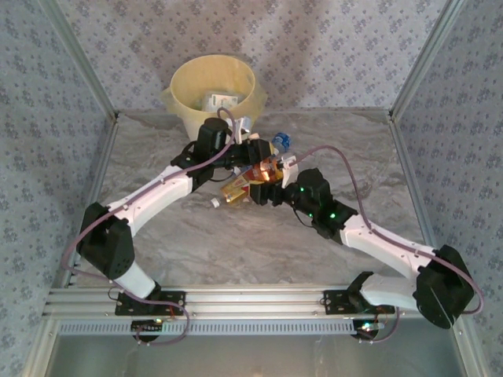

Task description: Put the plastic bottles in the bin

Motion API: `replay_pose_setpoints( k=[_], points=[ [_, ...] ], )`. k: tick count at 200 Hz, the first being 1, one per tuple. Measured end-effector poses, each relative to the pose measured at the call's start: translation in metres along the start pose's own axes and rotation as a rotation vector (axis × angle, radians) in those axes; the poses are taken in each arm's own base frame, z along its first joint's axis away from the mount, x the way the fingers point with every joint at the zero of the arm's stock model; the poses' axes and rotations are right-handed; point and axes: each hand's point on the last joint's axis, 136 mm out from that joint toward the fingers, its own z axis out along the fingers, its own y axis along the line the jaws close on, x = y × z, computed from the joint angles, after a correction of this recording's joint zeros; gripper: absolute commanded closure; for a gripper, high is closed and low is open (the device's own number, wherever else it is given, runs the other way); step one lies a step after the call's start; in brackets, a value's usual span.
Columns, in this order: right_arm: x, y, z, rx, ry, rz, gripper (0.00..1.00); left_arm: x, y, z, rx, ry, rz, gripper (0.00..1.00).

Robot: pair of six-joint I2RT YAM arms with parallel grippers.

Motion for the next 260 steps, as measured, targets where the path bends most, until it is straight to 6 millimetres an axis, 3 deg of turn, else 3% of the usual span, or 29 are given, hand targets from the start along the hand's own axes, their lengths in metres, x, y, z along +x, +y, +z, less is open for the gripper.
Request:
replay_pose_setpoints(
  k=[32, 53, 78, 103, 138, 164, 234, 260],
  points=[
    [-0.001, -0.001, -0.014, 0.008, 0.026, -0.023, 0.00, -0.013, 0.011, -0.006, -0.025, -0.026, 0.005, 0.66],
    [-0.011, -0.009, -0.028, 0.046, -0.003, -0.027, 0.00, -0.023, 0.022, -0.012, -0.065, -0.049, 0.012, 0.66],
    [-0.030, -0.031, -0.048, 0.160, -0.082, -0.019, 0.00, -0.036, 0.033, -0.024, -0.119, -0.079, 0.032, 0.66],
    [-0.033, -0.061, -0.061, 0.311, -0.115, 0.013, 0.00, -0.056, 0.033, -0.040, -0.172, -0.132, 0.084, 0.66],
    [-0.023, -0.099, -0.074, 0.506, -0.120, 0.075, 0.00, -0.102, 0.011, -0.064, -0.224, -0.267, 0.207, 0.65],
    [-0.019, -0.116, -0.082, 0.587, -0.129, 0.116, 0.00, -0.139, -0.008, -0.084, -0.271, -0.417, 0.311, 0.65],
    [-0.014, -0.126, -0.087, 0.628, -0.127, 0.169, 0.00, -0.230, -0.057, -0.143, -0.448, -0.832, 0.665, 0.66],
    [-0.014, -0.127, -0.088, 0.631, -0.129, 0.181, 0.00, -0.252, -0.051, -0.151, -0.531, -0.918, 0.769, 0.66]
  ],
)
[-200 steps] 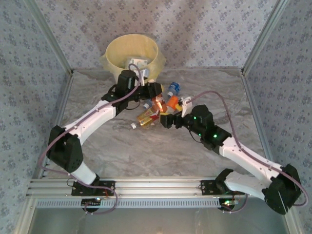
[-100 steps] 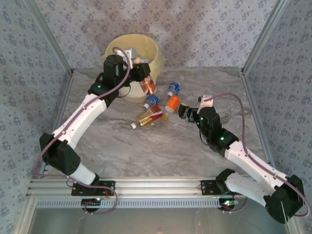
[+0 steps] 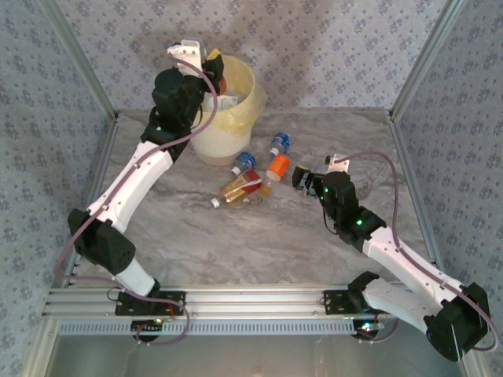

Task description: Put the plastic bottles in the bin

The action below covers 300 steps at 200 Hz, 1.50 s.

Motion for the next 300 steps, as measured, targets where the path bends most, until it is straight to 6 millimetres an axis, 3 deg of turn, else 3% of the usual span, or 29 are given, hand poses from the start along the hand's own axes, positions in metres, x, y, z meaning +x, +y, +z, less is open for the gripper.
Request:
replay_pose_setpoints(
  k=[22, 43, 88, 96, 117, 127, 149, 191, 242, 269, 300],
  points=[
    [0.000, -0.001, 0.000, 0.001, 0.002, 0.005, 0.00, 0.020, 0.027, 0.023, -0.075, 0.017, 0.064, 0.66],
    [0.002, 0.000, 0.000, -0.007, 0.011, 0.003, 0.00, 0.051, 0.057, 0.045, -0.145, 0.083, 0.110, 0.66],
    [0.003, 0.001, 0.001, -0.012, 0.016, 0.004, 0.00, 0.098, 0.097, 0.064, -0.221, 0.228, 0.158, 0.61],
    [0.003, 0.000, 0.001, -0.012, 0.016, 0.003, 0.00, 0.104, 0.102, 0.064, -0.235, 0.248, 0.173, 0.55],
    [0.003, 0.000, 0.001, -0.013, 0.018, 0.003, 0.00, 0.119, 0.111, 0.069, -0.273, 0.312, 0.214, 0.25],
    [0.003, 0.000, 0.001, -0.013, 0.019, 0.002, 0.00, 0.123, 0.113, 0.072, -0.288, 0.344, 0.226, 0.17],
    [0.005, -0.001, 0.002, -0.009, 0.024, 0.001, 0.00, 0.124, 0.117, 0.076, -0.309, 0.401, 0.224, 0.09],
    [0.009, -0.002, 0.006, -0.002, 0.039, -0.004, 0.00, 0.103, 0.111, 0.068, -0.297, 0.439, 0.168, 0.04],
    [0.011, -0.008, 0.007, 0.016, 0.050, 0.009, 0.00, 0.105, 0.098, 0.053, -0.234, 0.498, 0.070, 0.02],
    [0.021, -0.015, 0.014, 0.033, 0.096, 0.027, 0.00, 0.104, 0.088, 0.036, -0.190, 0.525, 0.000, 0.02],
    [0.043, -0.025, 0.025, 0.065, 0.187, 0.064, 0.00, 0.097, 0.075, 0.002, -0.126, 0.523, -0.095, 0.02]
  ],
)
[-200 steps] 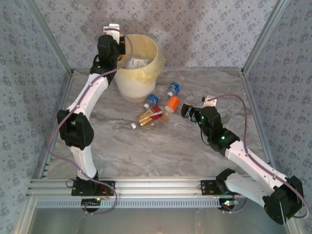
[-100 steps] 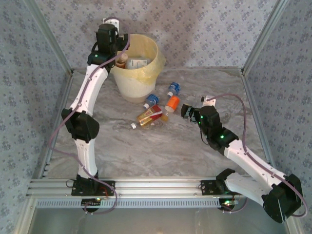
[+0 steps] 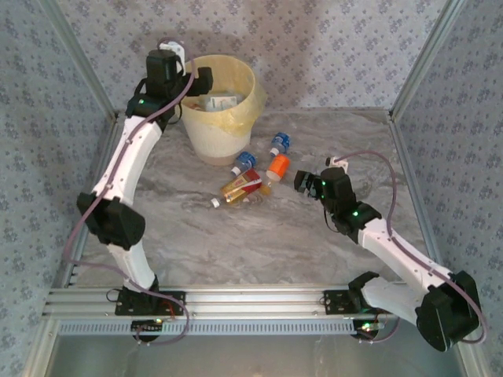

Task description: Put the plastic bottles in the bin

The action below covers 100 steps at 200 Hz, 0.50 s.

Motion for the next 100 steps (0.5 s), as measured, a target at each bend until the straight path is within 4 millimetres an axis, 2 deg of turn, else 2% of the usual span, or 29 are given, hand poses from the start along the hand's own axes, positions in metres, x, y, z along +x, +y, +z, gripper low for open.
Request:
replay_pose_setpoints(
  k=[55, 75, 100],
  points=[
    [0.020, -0.002, 0.021, 0.032, 0.108, 0.064, 0.00, 0.016, -0.011, -0.066, 0.133, -0.040, -0.126, 0.02],
    [0.024, 0.000, 0.031, 0.046, 0.136, 0.082, 0.00, 0.033, -0.009, -0.083, 0.155, -0.035, -0.175, 0.02],
    [0.027, 0.007, 0.049, 0.061, 0.166, 0.101, 0.00, 0.063, -0.003, -0.095, 0.152, 0.006, -0.222, 0.02]
  ],
)
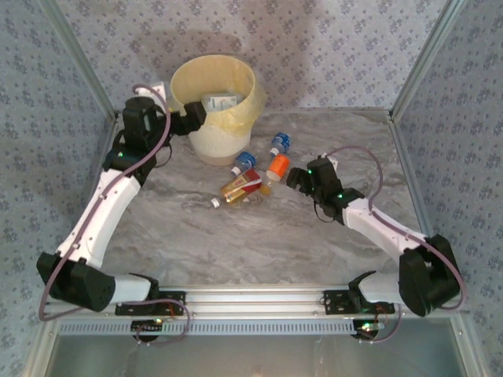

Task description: Put the plastic bottles in the bin

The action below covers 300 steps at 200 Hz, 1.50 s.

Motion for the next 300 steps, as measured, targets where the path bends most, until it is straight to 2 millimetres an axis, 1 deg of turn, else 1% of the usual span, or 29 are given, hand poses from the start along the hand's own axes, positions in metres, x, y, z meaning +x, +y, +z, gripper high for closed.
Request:
replay_pose_setpoints(
  k=[14, 36, 45, 72, 88, 102, 122, 137, 154, 165, 201, 224, 270, 300],
  points=[
    [0.002, 0.009, 0.011, -0.003, 0.023, 0.003, 0.01, 0.016, 0.008, -0.005, -0.015, 0.027, -0.017, 0.02],
    [0.005, 0.031, 0.032, -0.028, 0.061, -0.003, 0.04, 0.034, 0.019, -0.012, -0.048, 0.054, -0.033, 0.02],
    [0.006, 0.039, 0.040, -0.031, 0.064, 0.001, 0.07, 0.038, 0.023, -0.016, -0.062, 0.057, -0.036, 0.02],
    [0.016, 0.056, 0.064, -0.004, 0.060, 0.022, 0.10, 0.041, 0.035, -0.027, -0.100, 0.044, -0.045, 0.02],
    [0.023, 0.060, 0.081, 0.031, 0.058, 0.038, 0.12, 0.039, 0.040, -0.032, -0.115, 0.033, -0.047, 0.02],
    [0.028, 0.059, 0.096, 0.070, 0.051, 0.056, 0.13, 0.036, 0.043, -0.035, -0.125, 0.024, -0.049, 0.02],
    [0.034, 0.054, 0.111, 0.120, 0.049, 0.079, 0.13, 0.037, 0.046, -0.037, -0.135, 0.023, -0.050, 0.02],
    [0.038, 0.050, 0.119, 0.145, 0.050, 0.092, 0.14, 0.040, 0.048, -0.038, -0.143, 0.031, -0.050, 0.02],
    [0.044, 0.045, 0.123, 0.167, 0.057, 0.092, 0.16, 0.043, 0.051, -0.037, -0.152, 0.037, -0.052, 0.02],
    [0.048, 0.042, 0.125, 0.177, 0.065, 0.090, 0.19, 0.046, 0.053, -0.037, -0.159, 0.044, -0.052, 0.02],
    [0.049, 0.040, 0.127, 0.179, 0.069, 0.077, 0.32, 0.049, 0.058, -0.036, -0.170, 0.050, -0.054, 0.02],
    [0.056, 0.033, 0.127, 0.173, 0.065, 0.051, 0.42, 0.049, 0.058, -0.036, -0.171, 0.051, -0.055, 0.02],
    [0.060, 0.022, 0.114, 0.153, 0.057, -0.021, 0.55, 0.054, 0.059, -0.030, -0.171, 0.069, -0.070, 0.02],
    [0.061, 0.014, 0.097, 0.130, 0.041, -0.081, 0.60, 0.057, 0.053, -0.028, -0.133, 0.085, -0.084, 0.02]
  ],
)
